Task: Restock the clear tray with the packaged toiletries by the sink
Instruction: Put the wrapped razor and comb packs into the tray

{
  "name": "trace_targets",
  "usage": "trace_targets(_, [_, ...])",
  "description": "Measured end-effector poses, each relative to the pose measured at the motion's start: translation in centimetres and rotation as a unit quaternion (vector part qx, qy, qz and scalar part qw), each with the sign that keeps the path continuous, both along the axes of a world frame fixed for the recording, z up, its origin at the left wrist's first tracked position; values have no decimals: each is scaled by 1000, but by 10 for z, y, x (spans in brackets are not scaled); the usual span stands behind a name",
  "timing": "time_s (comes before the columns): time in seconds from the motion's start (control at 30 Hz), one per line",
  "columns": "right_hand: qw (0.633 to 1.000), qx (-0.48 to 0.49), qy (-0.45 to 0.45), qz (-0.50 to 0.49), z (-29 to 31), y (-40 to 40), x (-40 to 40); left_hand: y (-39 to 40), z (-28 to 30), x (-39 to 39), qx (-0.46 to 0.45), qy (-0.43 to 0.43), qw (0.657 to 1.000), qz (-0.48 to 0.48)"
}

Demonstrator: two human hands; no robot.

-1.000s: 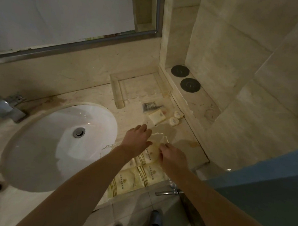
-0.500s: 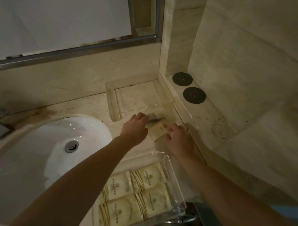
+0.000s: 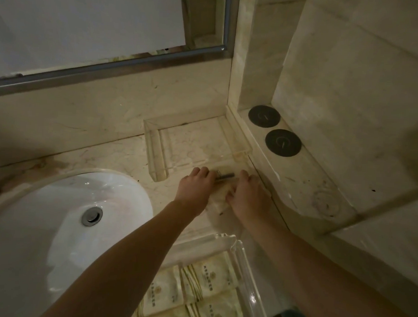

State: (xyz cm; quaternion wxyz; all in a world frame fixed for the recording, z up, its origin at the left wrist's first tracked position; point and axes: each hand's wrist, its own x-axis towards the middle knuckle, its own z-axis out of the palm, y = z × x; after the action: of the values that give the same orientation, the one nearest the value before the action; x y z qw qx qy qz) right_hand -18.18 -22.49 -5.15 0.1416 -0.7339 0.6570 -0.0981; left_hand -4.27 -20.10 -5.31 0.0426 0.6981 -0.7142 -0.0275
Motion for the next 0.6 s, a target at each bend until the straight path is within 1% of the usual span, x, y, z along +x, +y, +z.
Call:
trace_targets(0.13, [1000, -2, -9, -10, 0, -2, 4, 6, 7, 3, -65, 78, 993, 58])
trace_targets(0.2, [1000, 7, -16, -15, -1, -2, 7, 12, 11, 6, -82, 107, 988, 74])
trace_targets(0.27, [999, 8, -27, -17, -1, -1, 9, 18, 16, 10, -77, 144, 982, 99])
trace_targets(0.33, [998, 2, -52, -20, -1, 0, 10, 23, 25, 14, -43, 211, 966, 146])
trace_targets(0.37, [997, 2, -68, -23, -1, 1, 11, 26, 31, 16, -18, 252, 951, 176])
trace_targets(0.43, [995, 21, -92, -33, 1, 0, 11, 30, 41, 22, 19, 348, 907, 235])
trace_targets(0.53, [988, 83, -128, -28, 14, 2, 11, 40, 49, 36, 56, 488, 820, 293])
trace_targets(0.6, [977, 107, -182, -31, 22, 6, 9, 50, 58, 42, 70, 568, 759, 311])
